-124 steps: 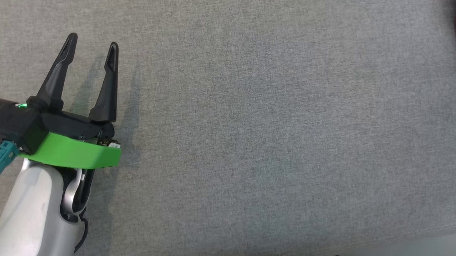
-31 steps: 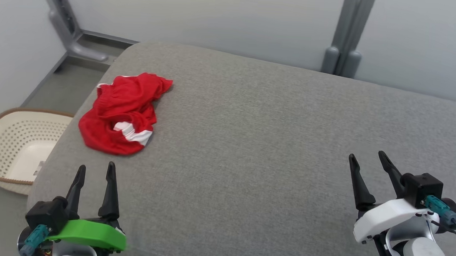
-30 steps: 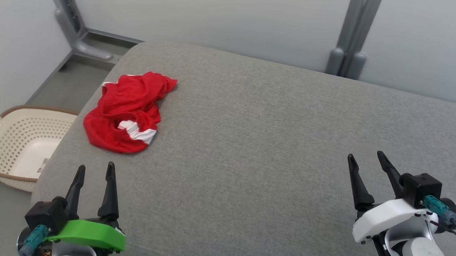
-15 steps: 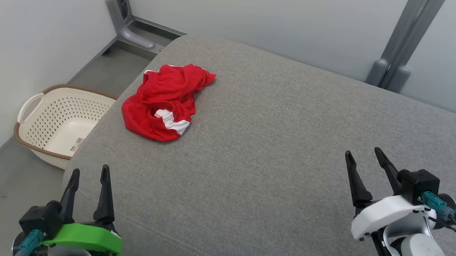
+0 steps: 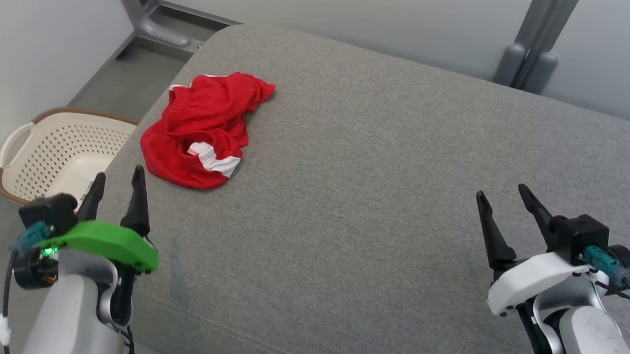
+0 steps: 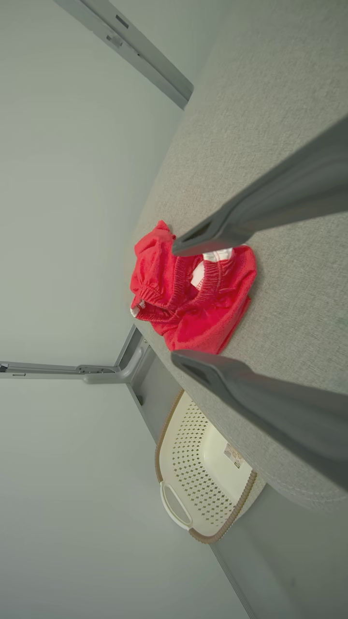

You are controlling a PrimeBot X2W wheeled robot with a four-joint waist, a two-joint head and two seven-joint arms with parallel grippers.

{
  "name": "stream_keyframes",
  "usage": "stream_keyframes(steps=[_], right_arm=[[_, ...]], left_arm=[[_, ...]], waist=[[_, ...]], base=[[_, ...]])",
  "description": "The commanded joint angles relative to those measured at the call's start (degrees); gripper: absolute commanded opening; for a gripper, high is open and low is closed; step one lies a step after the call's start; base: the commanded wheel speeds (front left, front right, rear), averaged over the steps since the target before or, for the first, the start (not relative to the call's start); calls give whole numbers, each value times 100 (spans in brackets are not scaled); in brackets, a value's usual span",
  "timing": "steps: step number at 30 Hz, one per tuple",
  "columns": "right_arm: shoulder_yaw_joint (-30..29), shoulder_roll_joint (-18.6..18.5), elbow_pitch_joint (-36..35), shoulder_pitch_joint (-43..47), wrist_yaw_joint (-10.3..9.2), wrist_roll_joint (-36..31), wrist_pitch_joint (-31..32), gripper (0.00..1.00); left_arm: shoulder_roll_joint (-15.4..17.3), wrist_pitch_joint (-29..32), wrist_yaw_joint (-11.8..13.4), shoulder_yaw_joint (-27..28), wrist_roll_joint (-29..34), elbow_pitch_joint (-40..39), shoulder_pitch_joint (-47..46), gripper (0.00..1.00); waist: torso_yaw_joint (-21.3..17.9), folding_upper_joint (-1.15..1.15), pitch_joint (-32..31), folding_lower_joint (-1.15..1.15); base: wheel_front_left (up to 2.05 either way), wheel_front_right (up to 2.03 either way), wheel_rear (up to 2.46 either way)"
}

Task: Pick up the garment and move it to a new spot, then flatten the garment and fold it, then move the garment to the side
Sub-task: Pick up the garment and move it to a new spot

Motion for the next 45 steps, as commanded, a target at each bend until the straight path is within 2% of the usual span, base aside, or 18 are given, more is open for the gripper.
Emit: stream_keyframes(steps=[1, 8, 12, 20, 26, 27, 28, 31, 40, 45], right_arm=[[4, -55, -74, -101, -11, -37, 48, 100], [157, -286, -485, -489, -11, -92, 335, 100], [196, -414, -811, -756, -11, -152, 467, 100], [286, -674, -1344, -887, -11, -241, 643, 100], [239, -590, -1336, -732, -11, -174, 575, 100], [242, -563, -1319, -722, -11, -151, 558, 100], [260, -535, -1288, -712, -11, -133, 516, 100], [282, -497, -1179, -736, -11, -78, 424, 100], [390, -215, -565, -543, -11, 129, 63, 100], [325, -86, -345, -314, -11, 192, -56, 100]], left_arm=[[43, 175, -8, 20, -100, 222, -317, 100], [272, 940, 86, 370, -607, 1381, -1898, 100], [524, 1312, 191, 559, -796, 1879, -2577, 100], [926, 1583, 329, 565, -768, 2593, -3128, 100], [832, 1798, 275, 640, -979, 3066, -3085, 100], [829, 1827, 273, 637, -994, 3118, -3078, 24], [842, 1813, 269, 612, -965, 3163, -3077, 0], [804, 1876, 189, 508, -922, 3249, -3101, 0], [1102, 1522, 14, 89, -577, 2704, -3427, 0], [917, 1635, -57, -312, -489, 1961, -3747, 0]], waist=[[-262, 0, 384, 0], [-776, 0, 1221, 0], [-1127, 0, 1760, 0], [-1642, 0, 2370, 0], [-1809, 0, 2315, 0], [-1818, 0, 2274, 0], [-1825, 0, 2211, 0], [-1821, 0, 1980, 0], [-1911, 0, 835, 0], [-2108, 0, 339, 0]], base=[[0, 0, 0], [0, 0, 0], [0, 0, 0], [0, 0, 0], [0, 0, 0], [0, 0, 0], [0, 0, 0], [0, 0, 0], [0, 0, 0], [0, 0, 0]])
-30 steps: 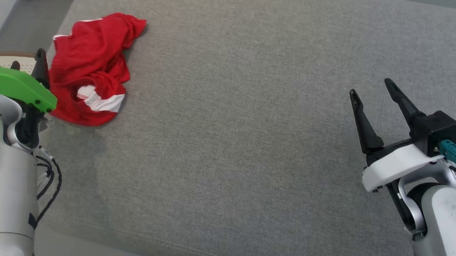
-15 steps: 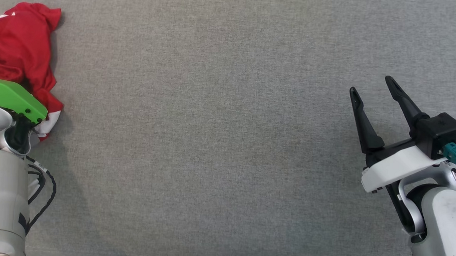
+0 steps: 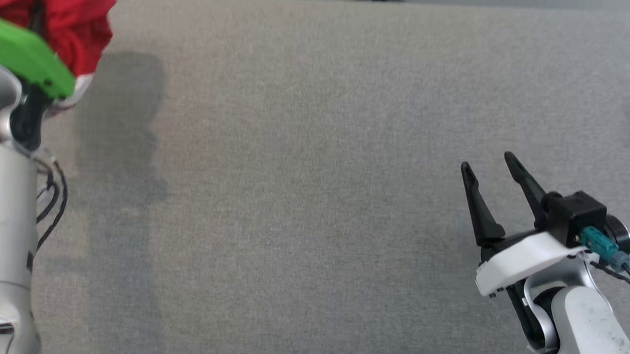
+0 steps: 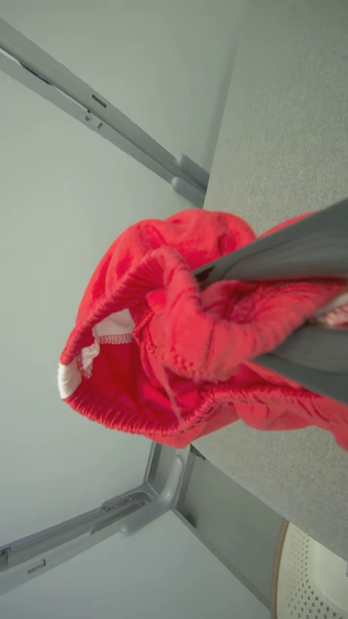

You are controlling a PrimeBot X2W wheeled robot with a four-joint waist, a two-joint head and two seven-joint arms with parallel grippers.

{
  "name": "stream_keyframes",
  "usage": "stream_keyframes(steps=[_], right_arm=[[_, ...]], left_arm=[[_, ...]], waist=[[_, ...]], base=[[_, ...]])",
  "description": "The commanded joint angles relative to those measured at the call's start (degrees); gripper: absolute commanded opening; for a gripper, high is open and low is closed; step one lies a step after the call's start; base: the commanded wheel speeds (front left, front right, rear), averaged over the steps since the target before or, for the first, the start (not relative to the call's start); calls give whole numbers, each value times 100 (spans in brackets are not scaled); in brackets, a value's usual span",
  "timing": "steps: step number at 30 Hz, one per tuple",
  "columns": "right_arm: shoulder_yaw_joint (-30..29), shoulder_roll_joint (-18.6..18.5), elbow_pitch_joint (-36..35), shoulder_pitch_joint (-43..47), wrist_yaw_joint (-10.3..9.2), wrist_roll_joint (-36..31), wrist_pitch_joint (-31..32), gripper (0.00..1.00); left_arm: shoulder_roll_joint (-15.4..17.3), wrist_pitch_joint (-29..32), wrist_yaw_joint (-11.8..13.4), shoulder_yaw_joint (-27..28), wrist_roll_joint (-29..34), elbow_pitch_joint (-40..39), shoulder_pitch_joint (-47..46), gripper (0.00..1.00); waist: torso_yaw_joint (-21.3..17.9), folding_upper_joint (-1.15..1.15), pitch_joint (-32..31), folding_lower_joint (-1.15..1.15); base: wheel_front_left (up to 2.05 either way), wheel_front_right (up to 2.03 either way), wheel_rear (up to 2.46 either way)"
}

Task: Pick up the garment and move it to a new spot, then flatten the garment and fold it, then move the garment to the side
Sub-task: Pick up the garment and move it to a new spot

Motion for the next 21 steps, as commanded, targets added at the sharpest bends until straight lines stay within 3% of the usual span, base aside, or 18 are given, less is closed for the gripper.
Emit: stream_keyframes(steps=[1, 6, 11, 15, 21], right_arm=[[-49, 12, 35, 131, -11, 32, -48, 100], [-189, 146, 30, 229, -11, 19, -85, 100], [-193, 219, -1, 202, -11, 11, -97, 100], [-218, 257, -1, 190, -11, 2, -125, 100], [-190, 345, 54, 126, -11, 40, -218, 100]], left_arm=[[-97, 56, -29, -96, 2, -220, -115, 0], [-354, 245, -45, -449, 42, -1047, -202, 0], [-914, 470, -48, -888, -41, -1886, -23, 0], [-1198, 577, -59, -1355, -120, -2227, 167, 0], [-1336, 644, 4, -2031, -205, -2195, 718, 0]], waist=[[-219, 0, -654, 0], [-642, 0, -835, 0], [-1365, 0, -858, 0], [-1802, 0, -775, 0], [-2308, 0, -585, 0]], base=[[0, 0, 0], [0, 0, 0], [0, 0, 0], [0, 0, 0], [0, 0, 0]])
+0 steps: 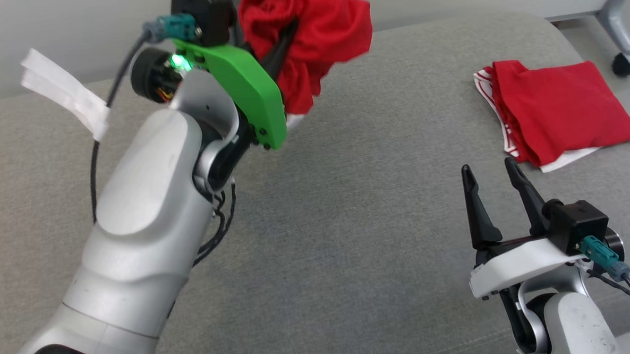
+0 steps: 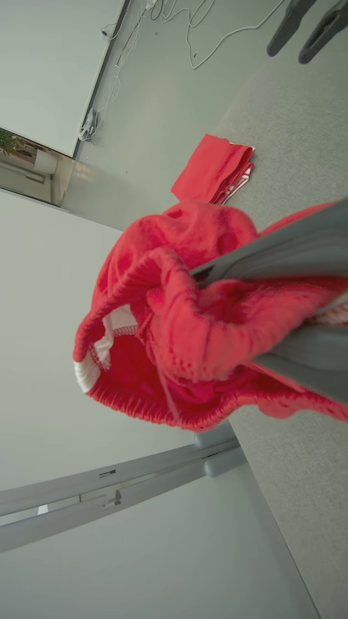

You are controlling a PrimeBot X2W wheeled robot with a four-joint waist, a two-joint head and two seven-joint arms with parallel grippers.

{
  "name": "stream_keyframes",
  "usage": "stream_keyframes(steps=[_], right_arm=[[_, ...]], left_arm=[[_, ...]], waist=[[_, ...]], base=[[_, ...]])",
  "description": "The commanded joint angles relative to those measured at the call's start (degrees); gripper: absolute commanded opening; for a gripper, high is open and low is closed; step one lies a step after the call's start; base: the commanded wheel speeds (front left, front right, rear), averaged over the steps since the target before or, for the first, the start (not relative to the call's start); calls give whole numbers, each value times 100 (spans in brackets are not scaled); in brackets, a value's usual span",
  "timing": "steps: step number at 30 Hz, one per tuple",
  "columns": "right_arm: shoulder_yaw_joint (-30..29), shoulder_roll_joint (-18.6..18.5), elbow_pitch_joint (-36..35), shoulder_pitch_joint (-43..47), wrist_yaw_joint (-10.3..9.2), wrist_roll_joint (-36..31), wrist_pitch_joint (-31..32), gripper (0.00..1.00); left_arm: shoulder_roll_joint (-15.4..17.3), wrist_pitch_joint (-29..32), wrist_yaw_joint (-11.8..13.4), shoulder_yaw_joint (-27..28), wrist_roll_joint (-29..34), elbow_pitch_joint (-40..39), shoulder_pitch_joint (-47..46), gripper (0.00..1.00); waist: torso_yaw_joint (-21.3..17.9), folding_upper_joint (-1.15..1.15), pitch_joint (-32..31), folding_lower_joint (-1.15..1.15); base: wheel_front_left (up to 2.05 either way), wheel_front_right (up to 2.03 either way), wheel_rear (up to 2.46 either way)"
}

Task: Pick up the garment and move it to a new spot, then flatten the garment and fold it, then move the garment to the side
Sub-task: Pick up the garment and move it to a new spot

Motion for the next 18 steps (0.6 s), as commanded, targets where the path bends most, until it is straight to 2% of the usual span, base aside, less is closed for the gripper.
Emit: stream_keyframes(steps=[1, 8, 9, 10, 18], right_arm=[[7, 28, 18, -30, -9, 33, -51, 100], [32, 163, 146, -92, -9, 50, -215, 100], [41, 170, 163, -102, -9, 51, -225, 100], [42, 176, 188, -118, -9, 58, -242, 100], [-37, 147, 315, -128, -9, 46, -303, 100]], left_arm=[[32, -10, 36, -78, 27, 74, 176, 0], [13, -95, 74, -714, 153, 956, 812, 0], [13, -125, 86, -768, 199, 1077, 827, 33], [12, -136, 101, -808, 190, 1230, 854, 100], [39, -568, 21, -828, -87, 1444, 1058, 100]], waist=[[-576, -1, 185, 0], [-735, -1, 394, 0], [-729, -1, 409, 0], [-714, -1, 418, 0], [-296, -1, 226, 0]], base=[[0, 0, 0], [0, 0, 0], [0, 0, 0], [0, 0, 0], [0, 0, 0]])
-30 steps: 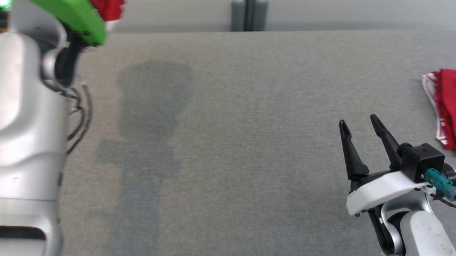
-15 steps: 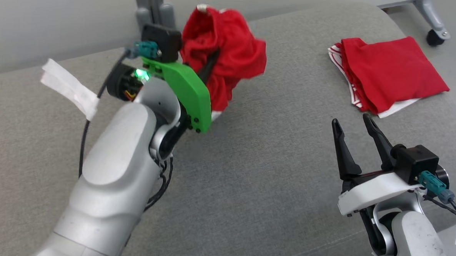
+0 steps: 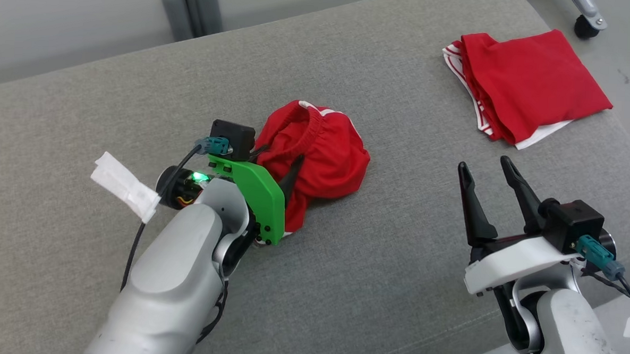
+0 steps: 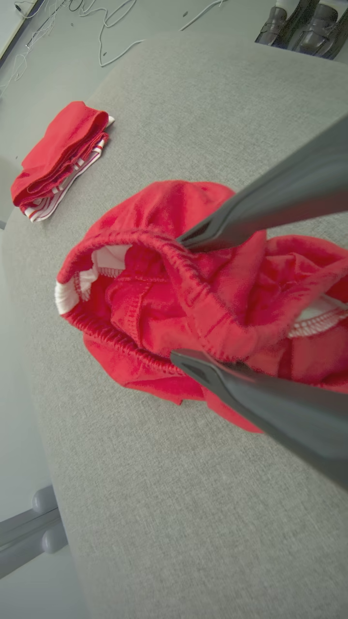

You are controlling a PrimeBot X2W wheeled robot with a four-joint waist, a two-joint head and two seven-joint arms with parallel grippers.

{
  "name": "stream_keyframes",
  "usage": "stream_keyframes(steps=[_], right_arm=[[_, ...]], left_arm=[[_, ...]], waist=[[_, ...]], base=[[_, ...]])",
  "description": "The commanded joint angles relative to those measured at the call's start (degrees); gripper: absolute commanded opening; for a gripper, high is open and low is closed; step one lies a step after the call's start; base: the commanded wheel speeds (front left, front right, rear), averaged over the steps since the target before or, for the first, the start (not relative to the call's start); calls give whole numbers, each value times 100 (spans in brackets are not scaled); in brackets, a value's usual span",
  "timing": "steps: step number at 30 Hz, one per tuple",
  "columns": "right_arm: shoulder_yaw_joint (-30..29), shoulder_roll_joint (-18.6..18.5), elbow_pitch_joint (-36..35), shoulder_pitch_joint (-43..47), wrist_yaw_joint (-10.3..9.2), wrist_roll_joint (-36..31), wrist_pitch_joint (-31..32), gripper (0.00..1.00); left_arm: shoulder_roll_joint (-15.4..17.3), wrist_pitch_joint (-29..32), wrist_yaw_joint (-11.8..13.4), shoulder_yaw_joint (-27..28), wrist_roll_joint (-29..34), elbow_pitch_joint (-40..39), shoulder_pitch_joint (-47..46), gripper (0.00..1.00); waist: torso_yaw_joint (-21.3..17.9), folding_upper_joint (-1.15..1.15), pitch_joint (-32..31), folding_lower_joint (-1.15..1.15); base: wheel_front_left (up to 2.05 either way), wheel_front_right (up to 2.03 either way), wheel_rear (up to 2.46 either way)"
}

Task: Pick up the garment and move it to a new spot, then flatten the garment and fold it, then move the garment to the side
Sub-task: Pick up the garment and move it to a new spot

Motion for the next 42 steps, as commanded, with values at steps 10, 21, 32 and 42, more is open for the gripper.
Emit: stream_keyframes(steps=[10, 21, 32, 42], right_arm=[[-214, -147, -40, 282, -10, -22, 117, 100], [-471, -230, -12, 565, -9, -4, 166, 100], [-492, -274, 372, 642, -9, 107, 25, 100], [-242, -446, 633, 536, -9, 248, 57, 100]], left_arm=[[576, -1253, 218, 711, -418, -1119, 1069, 100], [1050, -2336, 538, 1555, -628, -2424, 2630, 100], [1137, -2462, 640, 2302, -182, -3028, 3670, 100], [890, -2459, 502, 2589, 280, -2821, 3963, 100]], waist=[[1008, 0, -690, 0], [1592, 0, -1118, 0], [1705, 0, -1302, 0], [1757, 0, -1297, 0]], base=[[0, 0, 0], [0, 0, 0], [0, 0, 0], [0, 0, 0]])
